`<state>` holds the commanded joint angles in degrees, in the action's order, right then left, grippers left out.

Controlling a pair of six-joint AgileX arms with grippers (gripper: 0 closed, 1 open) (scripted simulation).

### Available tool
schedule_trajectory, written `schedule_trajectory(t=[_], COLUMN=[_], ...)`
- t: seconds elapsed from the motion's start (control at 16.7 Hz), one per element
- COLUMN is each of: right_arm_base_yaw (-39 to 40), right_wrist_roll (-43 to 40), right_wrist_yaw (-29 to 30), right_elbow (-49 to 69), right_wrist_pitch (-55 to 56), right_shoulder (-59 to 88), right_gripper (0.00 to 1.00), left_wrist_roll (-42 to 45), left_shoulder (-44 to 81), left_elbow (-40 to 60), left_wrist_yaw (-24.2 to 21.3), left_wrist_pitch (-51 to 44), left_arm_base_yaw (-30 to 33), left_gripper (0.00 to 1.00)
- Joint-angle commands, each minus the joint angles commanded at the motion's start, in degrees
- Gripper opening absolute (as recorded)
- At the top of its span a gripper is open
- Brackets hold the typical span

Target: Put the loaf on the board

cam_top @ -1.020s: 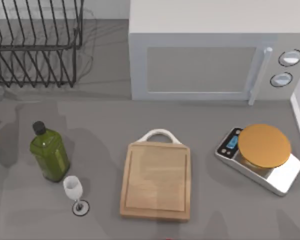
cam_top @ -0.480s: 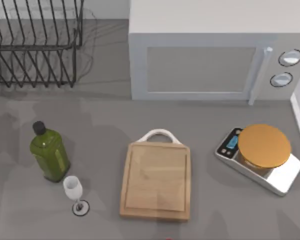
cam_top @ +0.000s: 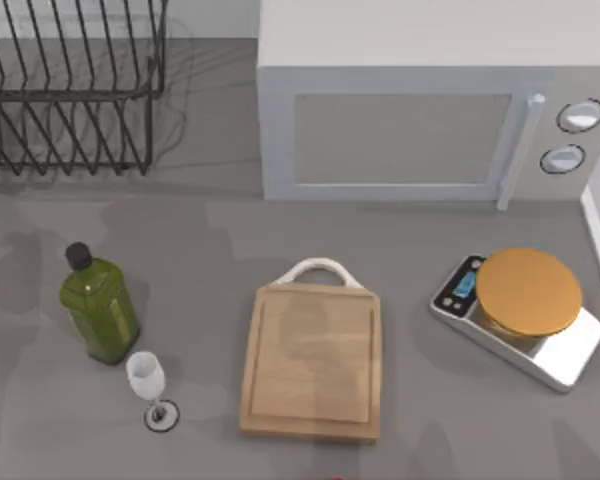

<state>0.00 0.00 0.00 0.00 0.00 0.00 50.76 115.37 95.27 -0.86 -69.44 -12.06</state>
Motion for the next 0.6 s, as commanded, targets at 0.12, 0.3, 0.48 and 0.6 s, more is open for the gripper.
schedule_trajectory(t=[0.12, 0.3, 0.48, 0.6], right_arm_base_yaw=[0.0, 0.0, 0.0, 0.0], right_wrist_roll=[0.0, 0.0, 0.0, 0.0], right_wrist_yaw=[0.0, 0.0, 0.0, 0.0], right_elbow=[0.0, 0.0, 0.0, 0.0], right_wrist_pitch=[0.0, 0.0, 0.0, 0.0], right_shoulder=[0.0, 0.0, 0.0, 0.0], right_gripper=[1.00, 1.00, 1.00, 1.00], left_wrist_roll=[0.5, 5.6, 16.3, 26.3], left_shoulder=[0.1, 0.8, 2.0, 2.9], left_elbow=[0.1, 0.9, 2.2, 3.1], left_wrist_yaw=[0.0, 0.1, 0.2, 0.3], left_wrist_pitch=[0.0, -0.1, -0.3, -0.5], left_arm_base_yaw=[0.2, 2.0, 5.6, 9.0], left_gripper=[0.00, 0.00, 0.00, 0.00])
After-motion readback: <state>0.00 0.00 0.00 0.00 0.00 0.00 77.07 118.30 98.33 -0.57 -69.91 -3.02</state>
